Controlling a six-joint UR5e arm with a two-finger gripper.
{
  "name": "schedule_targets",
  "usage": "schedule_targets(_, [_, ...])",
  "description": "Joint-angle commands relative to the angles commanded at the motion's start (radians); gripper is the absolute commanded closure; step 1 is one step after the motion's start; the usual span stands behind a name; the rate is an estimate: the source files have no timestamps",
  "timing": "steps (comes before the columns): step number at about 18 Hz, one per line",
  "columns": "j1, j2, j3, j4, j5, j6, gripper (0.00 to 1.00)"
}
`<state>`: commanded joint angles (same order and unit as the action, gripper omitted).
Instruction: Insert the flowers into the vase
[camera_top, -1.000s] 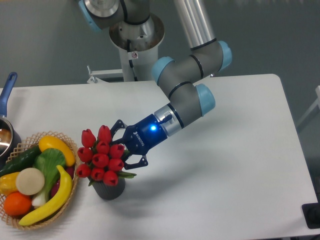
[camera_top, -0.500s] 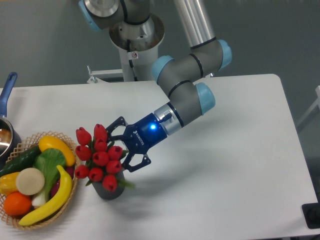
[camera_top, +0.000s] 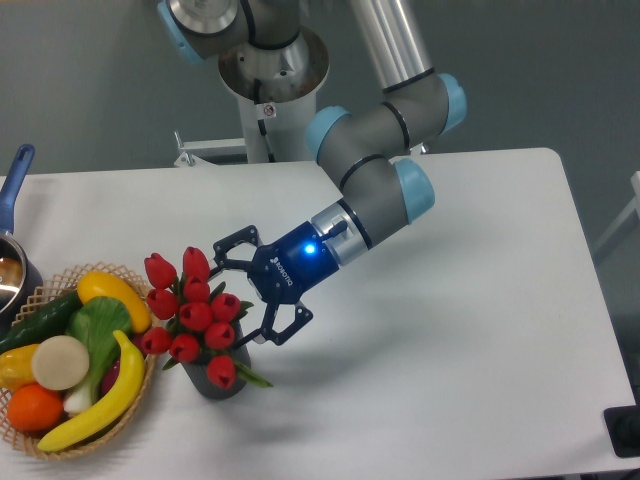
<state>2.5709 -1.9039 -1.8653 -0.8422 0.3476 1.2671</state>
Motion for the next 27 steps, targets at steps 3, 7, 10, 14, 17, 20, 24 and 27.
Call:
schedule_targets(3, [0.003,0.061,-0.002,-0.002,0.112,-0.005,0.00])
schedule_targets(7, [0.043,0.124,0.009,-0.003,0.259,-0.005,0.00])
schedule_targets(10, [0.048,0.149,0.072,0.000,0.367,-0.005,0.00])
schedule_targets(14, [0.058,0.209,0.089,-0.006,0.635,-0.011,0.00])
schedule_targets(17, [0.113,0.273,0.083,-0.029,0.767,-0.005,0.00])
schedule_targets(20, [0.147,0.342,0.087,-0.092,0.830,0.002,0.00])
schedule_targets(24, [0.178,0.384,0.095,-0.201,0.968,0.160,0.00])
schedule_targets(27, [0.216,0.402,0.118,-0.290,0.993,0.306,0.00])
